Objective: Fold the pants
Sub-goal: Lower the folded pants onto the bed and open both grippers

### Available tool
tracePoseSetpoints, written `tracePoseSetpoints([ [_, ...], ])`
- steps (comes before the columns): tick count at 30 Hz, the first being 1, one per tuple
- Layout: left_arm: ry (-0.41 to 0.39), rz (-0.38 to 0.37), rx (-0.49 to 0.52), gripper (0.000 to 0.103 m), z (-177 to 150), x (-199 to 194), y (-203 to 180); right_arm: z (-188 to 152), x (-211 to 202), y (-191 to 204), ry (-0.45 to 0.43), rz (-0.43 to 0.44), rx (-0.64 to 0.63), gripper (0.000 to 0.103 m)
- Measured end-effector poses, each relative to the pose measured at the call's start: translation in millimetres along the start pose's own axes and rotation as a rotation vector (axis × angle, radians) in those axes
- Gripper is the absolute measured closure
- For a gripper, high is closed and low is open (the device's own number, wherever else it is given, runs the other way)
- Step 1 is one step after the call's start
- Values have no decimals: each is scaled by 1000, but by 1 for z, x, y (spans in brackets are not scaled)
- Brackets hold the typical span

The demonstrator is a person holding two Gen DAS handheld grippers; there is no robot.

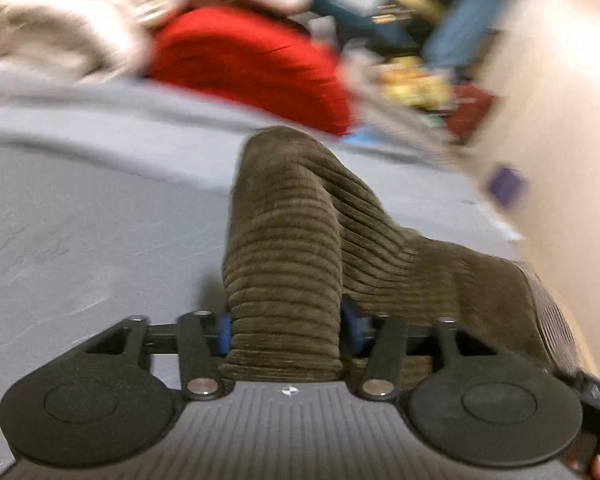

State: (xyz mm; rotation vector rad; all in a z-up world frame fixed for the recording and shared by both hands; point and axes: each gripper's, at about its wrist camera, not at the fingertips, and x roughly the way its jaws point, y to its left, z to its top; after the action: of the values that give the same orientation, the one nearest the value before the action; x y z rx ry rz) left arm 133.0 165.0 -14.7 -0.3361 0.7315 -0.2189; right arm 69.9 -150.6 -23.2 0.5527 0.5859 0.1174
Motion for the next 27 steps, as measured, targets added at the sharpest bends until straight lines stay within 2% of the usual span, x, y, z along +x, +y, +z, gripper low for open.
tracePoseSetpoints([
  [1, 14, 82, -22, 43, -3, 3, 11, -4, 17, -2, 65, -13, 20, 37],
  [2, 10, 154, -38, 43, -8, 2, 19, -10, 38, -9, 160, -43, 48, 37],
  [3, -8, 179, -55, 42, -14, -5, 23, -17, 54, -15, 245, -88, 64, 39],
  [4, -15, 167, -59, 42, -18, -12, 25, -23, 62, -19, 289, -139, 59, 41],
  [5, -21, 138, -47, 42, -27, -20, 20, -27, 63, -23, 288, -160, 45, 38],
  [6, -26, 119, -22, 42, -37, -27, 13, -29, 57, -27, 249, -139, 42, 39],
  [8, -13, 99, 34, 42, -57, -31, 3, -31, 54, -31, 246, -150, 5, 37],
  [9, 23, 110, 68, 43, -69, -26, -2, -31, 53, -34, 245, -147, -6, 37],
  [11, 144, 171, 164, 45, -102, 2, -7, -28, 56, -34, 255, -161, -20, 35],
  [13, 86, 223, 310, 45, -122, 2, -23, -24, 54, -32, 278, -169, -32, 34],
  [14, 77, 250, 338, 44, -124, -3, -31, -25, 51, -27, 292, -177, -45, 34],
  [16, 59, 270, 268, 32, -119, -20, -35, -19, 40, -15, 284, -200, -91, 34],
  [17, 36, 260, 227, 18, -117, -32, -37, -17, 28, -8, 266, -214, -134, 33],
  [18, 5, 246, 209, 15, -122, -46, -43, -23, 18, 0, 249, -218, -178, 33],
  [20, -47, 232, 226, 13, -130, -70, -58, -26, -10, 13, 213, -207, -286, 30],
  [23, -118, 217, 211, 10, -148, -107, -77, -36, -56, 28, 149, -201, -428, 20],
  [27, -172, 227, 248, 10, -176, -148, -101, -45, -107, 46, 58, -188, -534, 15],
])
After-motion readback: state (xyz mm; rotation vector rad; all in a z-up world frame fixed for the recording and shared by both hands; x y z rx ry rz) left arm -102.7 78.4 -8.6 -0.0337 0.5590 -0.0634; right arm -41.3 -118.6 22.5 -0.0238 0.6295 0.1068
